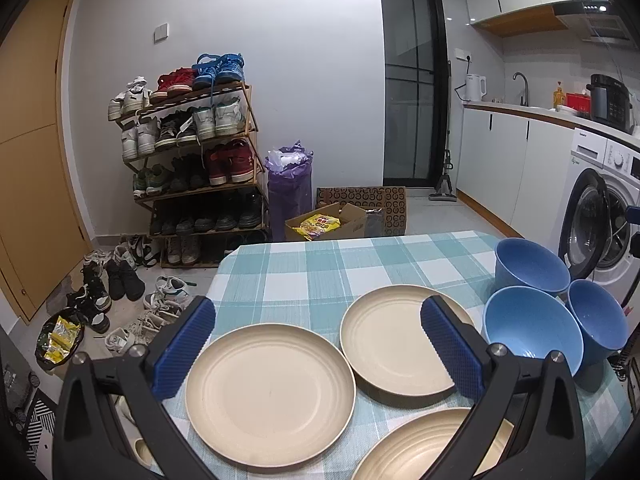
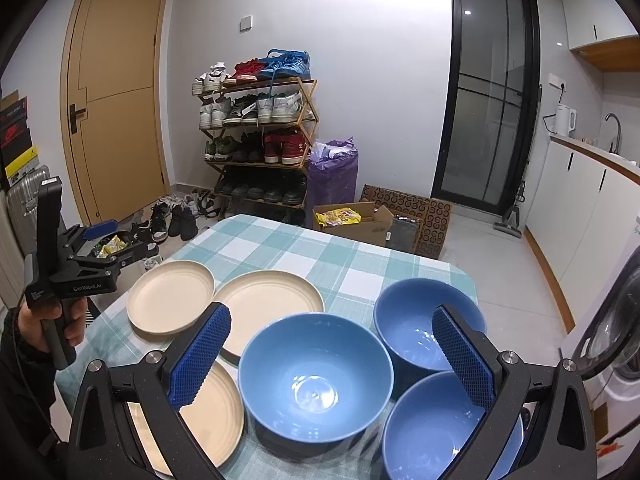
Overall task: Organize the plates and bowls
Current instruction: 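Move both grippers forward toward the large cream plate nearest them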
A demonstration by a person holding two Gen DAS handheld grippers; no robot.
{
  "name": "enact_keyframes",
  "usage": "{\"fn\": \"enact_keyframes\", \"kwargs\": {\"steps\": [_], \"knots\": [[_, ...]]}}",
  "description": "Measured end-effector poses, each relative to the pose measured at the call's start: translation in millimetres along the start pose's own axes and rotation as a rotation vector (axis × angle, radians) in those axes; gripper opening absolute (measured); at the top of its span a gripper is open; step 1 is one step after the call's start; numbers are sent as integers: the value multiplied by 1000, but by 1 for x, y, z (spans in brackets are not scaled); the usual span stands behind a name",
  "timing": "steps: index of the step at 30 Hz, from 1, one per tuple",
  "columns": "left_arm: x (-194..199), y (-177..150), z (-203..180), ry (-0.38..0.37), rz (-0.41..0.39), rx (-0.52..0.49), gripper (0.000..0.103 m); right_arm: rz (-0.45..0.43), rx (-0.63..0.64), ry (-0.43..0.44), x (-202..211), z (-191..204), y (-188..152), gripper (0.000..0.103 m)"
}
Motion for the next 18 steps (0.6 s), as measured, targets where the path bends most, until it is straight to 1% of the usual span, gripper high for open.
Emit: {"fn": "enact_keyframes", "kwargs": {"steps": [4, 8, 18], "knots": [[-6, 4, -2, 2, 8, -6, 103, 10, 11, 0, -5, -4, 11, 103], [-14, 6, -3, 0, 22, -9, 103, 28, 9, 18, -14, -8, 20, 103], [-39, 7, -8, -6, 77, -15, 103, 87, -19, 44, -45, -16, 32, 103]]}}
Point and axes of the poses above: each gripper's, at about its wrist camera, not at the fingertips, and x roughly against the way its jaws point, z to its left, y to its top, the point moved 1 cm from there along -x, roughly the way its jaws point, and after that the axes turned 13 degrees about x, right-handed, at the moved point
